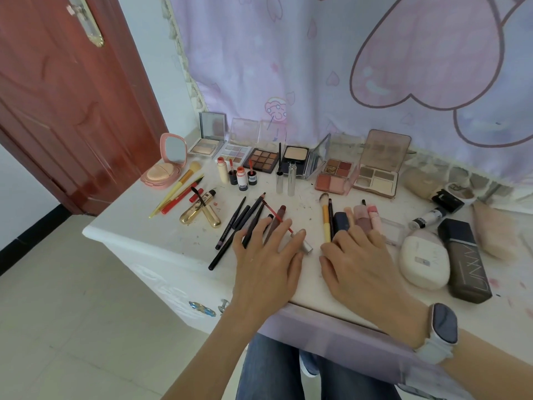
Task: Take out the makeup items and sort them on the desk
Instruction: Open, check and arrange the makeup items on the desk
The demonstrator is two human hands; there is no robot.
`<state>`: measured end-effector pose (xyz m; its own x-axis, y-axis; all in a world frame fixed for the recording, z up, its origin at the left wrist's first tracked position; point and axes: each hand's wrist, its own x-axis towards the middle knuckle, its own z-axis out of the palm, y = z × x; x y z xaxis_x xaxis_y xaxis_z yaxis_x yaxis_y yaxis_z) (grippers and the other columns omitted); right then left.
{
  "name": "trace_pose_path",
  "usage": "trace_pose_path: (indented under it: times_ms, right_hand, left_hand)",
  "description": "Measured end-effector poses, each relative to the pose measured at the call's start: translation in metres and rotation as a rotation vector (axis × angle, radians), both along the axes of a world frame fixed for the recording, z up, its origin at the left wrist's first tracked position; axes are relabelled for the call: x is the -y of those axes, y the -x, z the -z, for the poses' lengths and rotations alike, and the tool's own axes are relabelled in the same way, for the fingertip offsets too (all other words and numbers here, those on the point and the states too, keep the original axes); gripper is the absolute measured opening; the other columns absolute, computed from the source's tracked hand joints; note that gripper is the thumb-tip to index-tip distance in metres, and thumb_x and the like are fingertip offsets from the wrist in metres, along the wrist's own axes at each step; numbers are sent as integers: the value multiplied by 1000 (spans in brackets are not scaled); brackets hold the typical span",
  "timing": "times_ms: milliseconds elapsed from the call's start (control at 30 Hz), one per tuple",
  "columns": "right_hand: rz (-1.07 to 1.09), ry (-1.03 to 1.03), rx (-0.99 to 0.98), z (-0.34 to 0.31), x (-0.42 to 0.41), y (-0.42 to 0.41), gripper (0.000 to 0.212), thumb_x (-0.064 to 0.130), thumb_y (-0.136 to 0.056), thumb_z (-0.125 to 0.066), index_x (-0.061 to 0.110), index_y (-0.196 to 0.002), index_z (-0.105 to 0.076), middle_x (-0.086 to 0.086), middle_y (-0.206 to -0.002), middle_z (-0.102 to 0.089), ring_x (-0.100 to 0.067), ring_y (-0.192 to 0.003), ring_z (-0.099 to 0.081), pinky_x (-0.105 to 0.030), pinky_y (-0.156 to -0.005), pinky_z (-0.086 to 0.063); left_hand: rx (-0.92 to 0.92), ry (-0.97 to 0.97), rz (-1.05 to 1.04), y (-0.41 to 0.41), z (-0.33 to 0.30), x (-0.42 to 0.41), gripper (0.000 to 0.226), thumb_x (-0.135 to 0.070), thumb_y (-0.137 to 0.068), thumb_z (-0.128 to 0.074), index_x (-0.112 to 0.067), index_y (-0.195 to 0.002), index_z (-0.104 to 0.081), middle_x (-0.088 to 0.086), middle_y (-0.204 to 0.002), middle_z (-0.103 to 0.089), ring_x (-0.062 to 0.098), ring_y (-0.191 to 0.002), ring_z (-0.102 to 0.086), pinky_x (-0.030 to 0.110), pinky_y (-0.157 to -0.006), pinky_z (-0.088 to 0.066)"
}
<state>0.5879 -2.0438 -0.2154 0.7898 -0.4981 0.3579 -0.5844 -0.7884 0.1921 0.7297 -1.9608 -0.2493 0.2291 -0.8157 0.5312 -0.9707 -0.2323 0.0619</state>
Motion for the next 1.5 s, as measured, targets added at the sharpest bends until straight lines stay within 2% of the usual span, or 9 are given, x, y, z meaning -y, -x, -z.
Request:
trace_pose_path:
  times_ms: [400,633,833,933,1067,1167,1267,1400,1500]
  right_hand:
    - [38,-86,-139,-12,-14,-6,21,23,-53,-78,19,-55,-57,2,-38,-50,-20,-40,-46,-26,-55,-38]
    - [127,-213,-192,-11,-13,-5,16,22,-92,-38,19,-106,-46,-1,-84,-66,-24,-72,-49,-40,-82,-26]
    - [84,-150,243,-20,-9,7,6,11,-76,-65,14,-80,-61,-1,-54,-61,-22,-49,-54,-31,-62,-38]
    - [11,-258,494,-21,-8,10,9,4,-81,-59,10,-83,-53,4,-61,-55,-17,-52,-44,-35,-69,-39]
    - [-186,-341,652,-22,-16,1,18,0,-81,-59,11,-83,-46,21,-65,-32,-13,-61,-46,-21,-91,-30]
    - [-299,-432,688,-23,-26,-15,16,11,-83,-54,21,-86,-42,16,-68,-40,-2,-55,-42,-10,-68,-36]
    - [-368,-539,619,-28,-35,-33,4,13,-84,-52,17,-87,-51,2,-75,-56,-11,-61,-50,-12,-64,-37]
    - [-445,-535,499,-33,-49,-62,15,25,-88,-50,14,-93,-59,3,-83,-61,-11,-70,-54,-15,-64,-40]
    - [-573,-361,435,-24,-62,-83,23,17,-85,-50,6,-97,-66,-3,-92,-69,-15,-83,-64,-26,-73,-52]
  left_hand:
    - [-87,-23,-19,1,-4,-3,32,-33,-87,-40,-27,-109,-62,-4,-117,-62,24,-116,-51,44,-96,-24]
    - [-127,15,-1,2,-5,-4,31,-32,-85,-41,-23,-104,-64,0,-112,-63,25,-112,-54,43,-96,-24]
    - [-241,167,24,4,-9,-5,31,-25,-85,-43,-15,-100,-68,2,-106,-65,22,-106,-57,42,-93,-31]
    - [-499,315,14,11,-22,-5,22,-18,-89,-48,-15,-99,-68,-5,-98,-64,15,-98,-56,34,-88,-40]
    - [-1223,315,124,16,-59,-3,21,-23,-97,-42,-31,-98,-61,-14,-85,-69,1,-84,-63,16,-76,-50]
    - [-1421,403,189,6,-77,-9,21,-22,-96,-43,-19,-101,-62,-1,-87,-72,10,-82,-67,16,-74,-51]
    - [-1590,495,210,-9,-83,-23,14,-16,-95,-47,-12,-98,-60,2,-82,-72,16,-83,-68,23,-77,-54]
    - [-1664,717,158,-43,-80,-46,17,-15,-97,-43,-13,-93,-59,-4,-67,-63,12,-66,-63,25,-67,-54]
    - [-1349,739,-187,-82,-66,-66,19,-17,-97,-43,-14,-104,-61,-9,-66,-53,9,-55,-49,26,-57,-46]
